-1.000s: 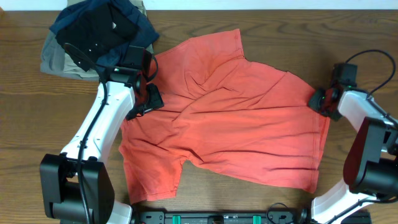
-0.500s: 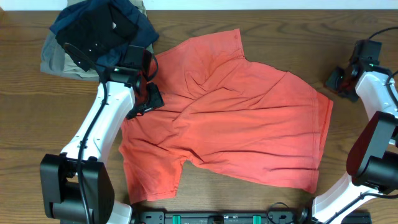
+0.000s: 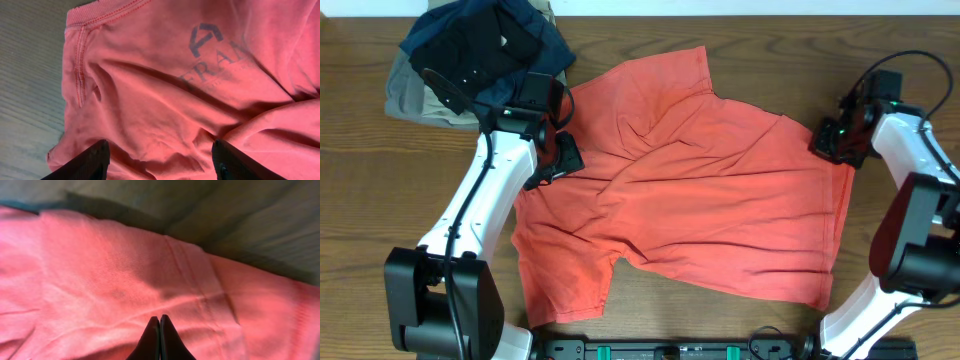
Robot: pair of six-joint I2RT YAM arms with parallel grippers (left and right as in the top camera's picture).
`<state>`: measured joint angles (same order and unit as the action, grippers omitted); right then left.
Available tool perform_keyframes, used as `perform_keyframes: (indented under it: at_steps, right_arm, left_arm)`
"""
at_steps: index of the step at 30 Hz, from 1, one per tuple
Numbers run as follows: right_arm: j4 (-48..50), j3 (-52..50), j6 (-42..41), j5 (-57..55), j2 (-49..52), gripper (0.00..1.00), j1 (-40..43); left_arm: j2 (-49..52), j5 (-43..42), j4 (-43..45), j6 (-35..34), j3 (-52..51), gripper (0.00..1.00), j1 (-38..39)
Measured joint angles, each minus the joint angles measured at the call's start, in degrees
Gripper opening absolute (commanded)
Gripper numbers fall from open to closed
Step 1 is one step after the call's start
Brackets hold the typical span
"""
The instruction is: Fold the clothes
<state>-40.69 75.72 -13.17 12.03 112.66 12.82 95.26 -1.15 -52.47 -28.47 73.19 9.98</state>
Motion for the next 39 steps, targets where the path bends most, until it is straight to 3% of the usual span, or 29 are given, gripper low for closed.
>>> perform_keyframes:
  at_steps: [19, 29, 34, 39]
  right_arm:
    - [5.0, 1.4, 0.0, -6.4, 5.2, 0.08, 0.2]
    - [12.7, 5.9, 0.0, -7.3, 9.2, 0.07, 7.6]
    - [9.8, 12.2, 0.0, -10.0, 12.4, 0.13, 10.8]
    - [-1.0, 22.7, 0.8, -12.7, 15.4, 0.17, 11.7]
  left_arm:
    - [0.0, 0.0, 0.0, 0.0, 0.0, 0.67, 0.0]
    - [0.0, 0.0, 0.0, 0.2, 0.0, 0.67, 0.0]
    - [0.0, 0.0, 0.0, 0.2, 0.0, 0.67, 0.0]
    - [0.0, 0.0, 0.0, 0.2, 0.0, 0.67, 0.0]
